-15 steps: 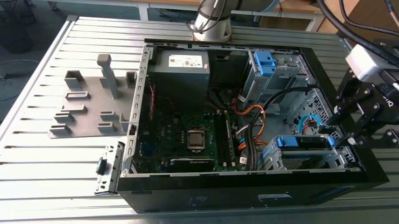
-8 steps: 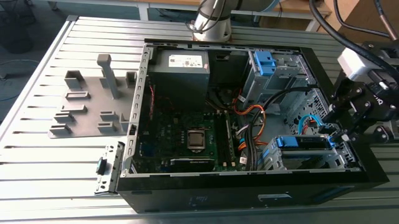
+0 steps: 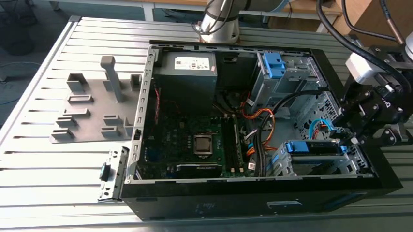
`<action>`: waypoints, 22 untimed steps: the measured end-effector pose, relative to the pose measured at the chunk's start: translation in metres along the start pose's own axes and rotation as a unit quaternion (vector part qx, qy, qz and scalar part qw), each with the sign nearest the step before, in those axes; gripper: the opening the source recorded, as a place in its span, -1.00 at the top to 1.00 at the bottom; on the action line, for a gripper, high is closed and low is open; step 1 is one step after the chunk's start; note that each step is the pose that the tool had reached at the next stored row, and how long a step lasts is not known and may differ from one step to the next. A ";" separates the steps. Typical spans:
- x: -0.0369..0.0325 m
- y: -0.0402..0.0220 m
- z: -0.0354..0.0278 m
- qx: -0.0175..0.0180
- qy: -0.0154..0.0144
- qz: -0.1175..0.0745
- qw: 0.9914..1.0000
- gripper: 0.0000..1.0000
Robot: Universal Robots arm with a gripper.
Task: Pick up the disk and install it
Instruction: 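Insert the first disk wire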
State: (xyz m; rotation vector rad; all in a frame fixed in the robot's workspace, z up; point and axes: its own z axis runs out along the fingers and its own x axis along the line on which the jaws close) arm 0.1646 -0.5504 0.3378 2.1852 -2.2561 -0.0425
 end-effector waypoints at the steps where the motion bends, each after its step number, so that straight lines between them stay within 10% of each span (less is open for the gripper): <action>1: -0.0010 -0.0007 0.0002 0.000 0.000 0.000 1.000 0.06; 9: -0.0012 -0.0010 0.0002 0.000 0.000 0.000 1.000 0.08; 16: -0.0012 -0.0010 0.0002 0.000 0.000 0.000 1.000 0.67; 22: -0.0012 -0.0010 0.0002 0.000 0.000 0.000 1.000 0.67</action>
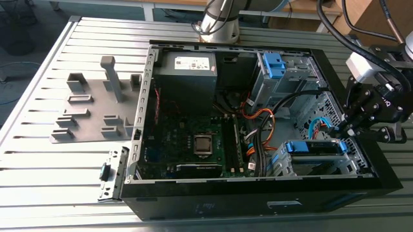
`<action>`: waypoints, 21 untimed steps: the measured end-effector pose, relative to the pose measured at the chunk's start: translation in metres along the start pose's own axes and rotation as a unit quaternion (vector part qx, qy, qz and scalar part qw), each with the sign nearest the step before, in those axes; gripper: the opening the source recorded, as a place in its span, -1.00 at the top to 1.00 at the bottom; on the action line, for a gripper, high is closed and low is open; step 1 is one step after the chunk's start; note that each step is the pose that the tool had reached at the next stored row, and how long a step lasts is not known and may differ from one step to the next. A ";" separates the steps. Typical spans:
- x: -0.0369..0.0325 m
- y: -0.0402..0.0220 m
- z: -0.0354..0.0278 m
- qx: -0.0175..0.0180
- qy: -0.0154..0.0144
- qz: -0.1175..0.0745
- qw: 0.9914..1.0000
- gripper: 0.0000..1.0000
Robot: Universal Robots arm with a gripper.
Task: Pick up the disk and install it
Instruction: 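Insert the first disk wire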
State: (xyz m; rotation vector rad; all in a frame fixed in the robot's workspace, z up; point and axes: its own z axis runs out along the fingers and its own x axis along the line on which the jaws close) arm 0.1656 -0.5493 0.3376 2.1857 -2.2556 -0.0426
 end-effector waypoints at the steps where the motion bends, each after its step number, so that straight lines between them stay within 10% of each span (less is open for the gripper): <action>1: 0.0000 0.0000 0.0000 0.000 0.000 0.000 1.000 0.67; 21: 0.0091 0.0199 0.0003 0.001 0.000 0.000 1.000 0.67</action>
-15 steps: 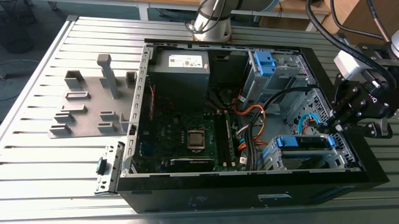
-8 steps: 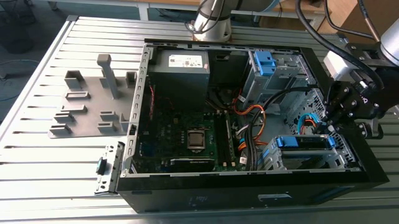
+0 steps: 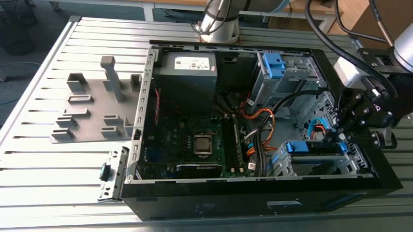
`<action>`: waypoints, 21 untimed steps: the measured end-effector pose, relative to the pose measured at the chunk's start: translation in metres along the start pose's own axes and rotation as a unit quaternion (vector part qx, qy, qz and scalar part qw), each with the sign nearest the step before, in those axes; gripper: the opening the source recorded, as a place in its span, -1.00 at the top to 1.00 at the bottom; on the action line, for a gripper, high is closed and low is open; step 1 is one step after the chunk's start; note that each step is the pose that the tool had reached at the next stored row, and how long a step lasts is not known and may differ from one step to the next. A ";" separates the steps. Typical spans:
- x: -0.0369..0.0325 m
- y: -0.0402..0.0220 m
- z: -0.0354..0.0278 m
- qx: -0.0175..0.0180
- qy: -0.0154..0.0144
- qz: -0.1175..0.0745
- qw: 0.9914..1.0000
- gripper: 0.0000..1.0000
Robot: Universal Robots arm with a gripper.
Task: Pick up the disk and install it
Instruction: 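Insert the first disk wire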
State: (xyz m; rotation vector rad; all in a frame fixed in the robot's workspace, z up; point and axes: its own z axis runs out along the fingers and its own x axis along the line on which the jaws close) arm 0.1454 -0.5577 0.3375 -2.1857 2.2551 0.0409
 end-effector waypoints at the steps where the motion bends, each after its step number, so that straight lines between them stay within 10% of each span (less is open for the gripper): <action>1: 0.0010 0.0000 -0.0001 0.000 0.000 0.000 1.000 0.67; 11: 0.0082 -0.0001 -0.0002 0.000 0.000 0.000 1.000 0.67; 21: 0.0075 -0.0001 0.0000 0.000 -0.007 -0.001 1.000 0.67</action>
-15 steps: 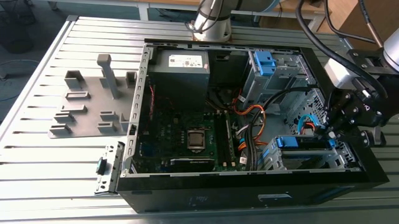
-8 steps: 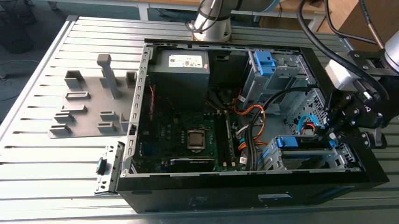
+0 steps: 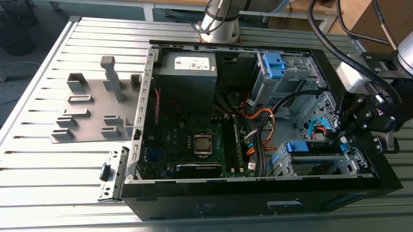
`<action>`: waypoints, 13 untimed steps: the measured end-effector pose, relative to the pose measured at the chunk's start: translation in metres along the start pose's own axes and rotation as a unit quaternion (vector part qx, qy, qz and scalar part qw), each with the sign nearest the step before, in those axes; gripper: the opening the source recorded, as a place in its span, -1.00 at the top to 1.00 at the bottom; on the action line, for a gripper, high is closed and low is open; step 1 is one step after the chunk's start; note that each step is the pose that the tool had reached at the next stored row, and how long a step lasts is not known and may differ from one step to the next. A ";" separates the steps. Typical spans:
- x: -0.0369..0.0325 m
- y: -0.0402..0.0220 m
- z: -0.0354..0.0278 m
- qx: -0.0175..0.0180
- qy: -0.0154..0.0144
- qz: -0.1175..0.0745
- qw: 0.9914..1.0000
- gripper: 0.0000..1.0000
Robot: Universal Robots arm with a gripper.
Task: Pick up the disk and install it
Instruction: 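Insert the first disk wire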
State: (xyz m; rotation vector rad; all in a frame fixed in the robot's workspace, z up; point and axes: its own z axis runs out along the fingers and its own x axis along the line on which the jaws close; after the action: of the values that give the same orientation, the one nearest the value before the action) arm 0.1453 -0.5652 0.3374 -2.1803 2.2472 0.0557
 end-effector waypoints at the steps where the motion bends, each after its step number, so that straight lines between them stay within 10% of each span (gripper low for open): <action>1: 0.0000 0.0000 0.0000 0.000 0.000 0.000 1.000 0.67; 13: 0.0003 0.0002 0.0080 0.000 0.000 0.000 1.000 0.67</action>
State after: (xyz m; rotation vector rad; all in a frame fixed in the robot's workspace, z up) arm 0.1450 -0.5652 0.3293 -2.1803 2.2474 0.0558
